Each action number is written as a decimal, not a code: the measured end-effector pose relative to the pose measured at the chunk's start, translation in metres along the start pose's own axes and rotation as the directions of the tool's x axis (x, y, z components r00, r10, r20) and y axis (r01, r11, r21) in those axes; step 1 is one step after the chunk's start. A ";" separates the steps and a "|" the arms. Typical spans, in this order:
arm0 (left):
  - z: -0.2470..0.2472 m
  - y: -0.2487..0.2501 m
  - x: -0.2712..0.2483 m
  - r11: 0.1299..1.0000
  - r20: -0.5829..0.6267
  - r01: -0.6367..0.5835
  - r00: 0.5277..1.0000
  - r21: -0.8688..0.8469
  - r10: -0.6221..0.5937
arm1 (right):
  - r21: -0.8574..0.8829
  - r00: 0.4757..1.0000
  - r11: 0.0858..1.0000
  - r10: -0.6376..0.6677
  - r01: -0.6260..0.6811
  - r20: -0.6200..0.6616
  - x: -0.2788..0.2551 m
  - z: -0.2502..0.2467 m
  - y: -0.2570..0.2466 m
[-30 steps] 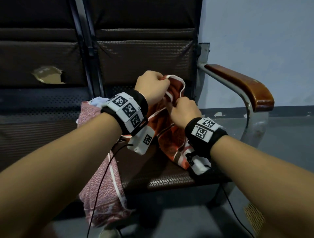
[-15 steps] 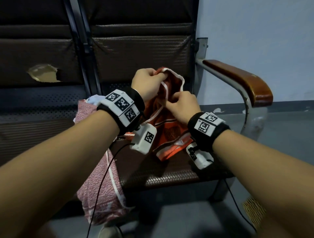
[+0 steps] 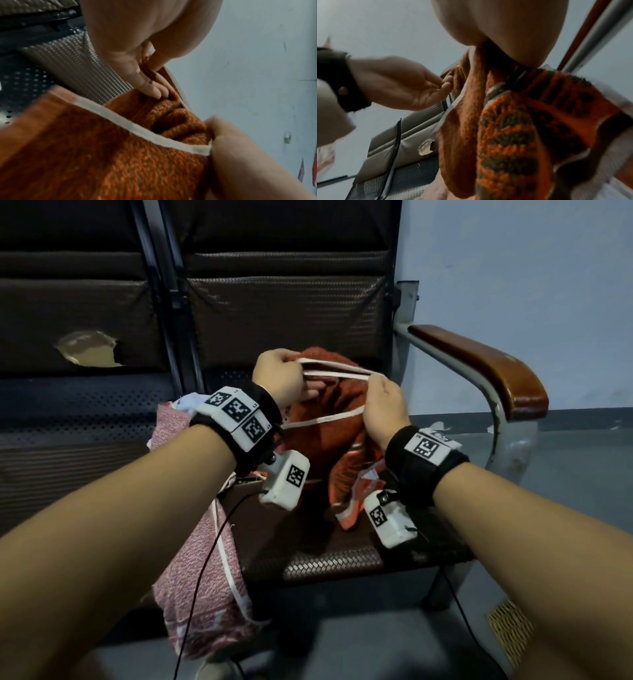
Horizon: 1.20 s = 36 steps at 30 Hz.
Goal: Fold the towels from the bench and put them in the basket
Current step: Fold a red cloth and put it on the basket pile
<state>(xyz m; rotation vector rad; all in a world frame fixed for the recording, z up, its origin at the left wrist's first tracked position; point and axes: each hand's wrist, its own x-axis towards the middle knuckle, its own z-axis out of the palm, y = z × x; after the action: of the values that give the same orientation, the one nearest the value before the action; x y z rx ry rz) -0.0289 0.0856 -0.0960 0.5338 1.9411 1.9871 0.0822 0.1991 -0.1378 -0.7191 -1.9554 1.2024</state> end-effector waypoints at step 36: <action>-0.082 -0.033 0.025 0.976 -0.374 -0.025 0.921 0.218 0.107 | -0.691 0.931 0.633 -0.145 0.348 0.335 0.017 -0.060 0.026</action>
<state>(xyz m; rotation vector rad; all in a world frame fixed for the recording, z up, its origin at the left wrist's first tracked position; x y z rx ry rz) -0.0903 0.0261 -0.1288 0.2721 2.4166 2.0640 0.1229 0.2524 -0.1381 -0.6587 -2.6899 0.2689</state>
